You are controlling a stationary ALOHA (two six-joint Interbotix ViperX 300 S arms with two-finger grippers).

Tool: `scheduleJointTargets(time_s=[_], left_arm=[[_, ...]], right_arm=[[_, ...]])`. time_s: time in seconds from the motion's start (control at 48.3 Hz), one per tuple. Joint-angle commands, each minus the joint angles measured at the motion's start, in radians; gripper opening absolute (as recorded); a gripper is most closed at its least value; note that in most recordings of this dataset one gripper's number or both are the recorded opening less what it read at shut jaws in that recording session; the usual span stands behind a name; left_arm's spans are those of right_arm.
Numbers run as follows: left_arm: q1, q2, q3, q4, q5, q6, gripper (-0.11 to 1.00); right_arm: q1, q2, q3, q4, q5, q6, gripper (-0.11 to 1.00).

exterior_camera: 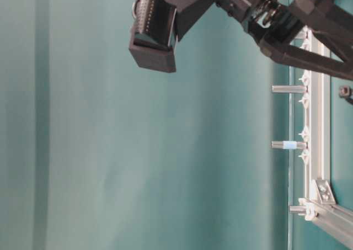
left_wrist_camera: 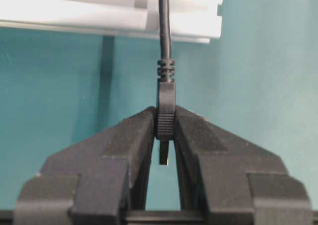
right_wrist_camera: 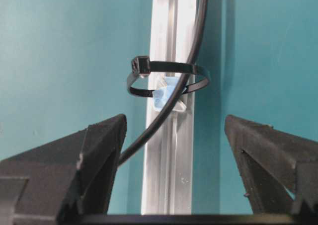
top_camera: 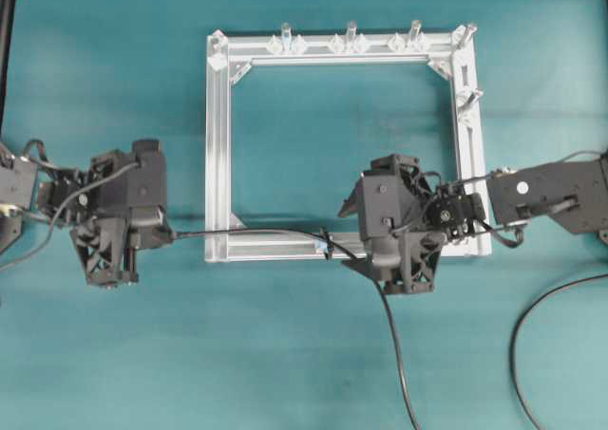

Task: Insert the wire through the string loop located in the center.
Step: 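Pull the USB plug leftward with the left gripper, drawing cable through the loop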

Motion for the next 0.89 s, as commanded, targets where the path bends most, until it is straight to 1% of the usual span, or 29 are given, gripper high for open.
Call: scheduleJointTargets(time_s=[0.0,0.269,0.663,0.746,0.87], left_arm=[[-0.008,0.018,-0.015,-0.002,-0.02,-0.009,0.14],[-0.009,0.064,-0.026,0.0,-0.034,-0.008,0.14],[-0.009,-0.003,-0.018,-0.002,-0.017,-0.011,0.14],[-0.009,-0.005,-0.025,-0.003,0.012,-0.031,0.14],[-0.011,-0.005,-0.029,-0.003,0.017,-0.067,0.14]], right_arm=[[0.003,-0.028,-0.015,-0.002,-0.005,0.002,0.82],[0.002,-0.028,-0.014,-0.002,-0.005,0.002,0.82],[0.003,-0.028,-0.011,-0.003,-0.005,0.002,0.82],[0.003,-0.028,-0.008,-0.002,-0.005,0.002,0.82],[0.003,-0.028,-0.008,-0.002,-0.005,0.002,0.82]])
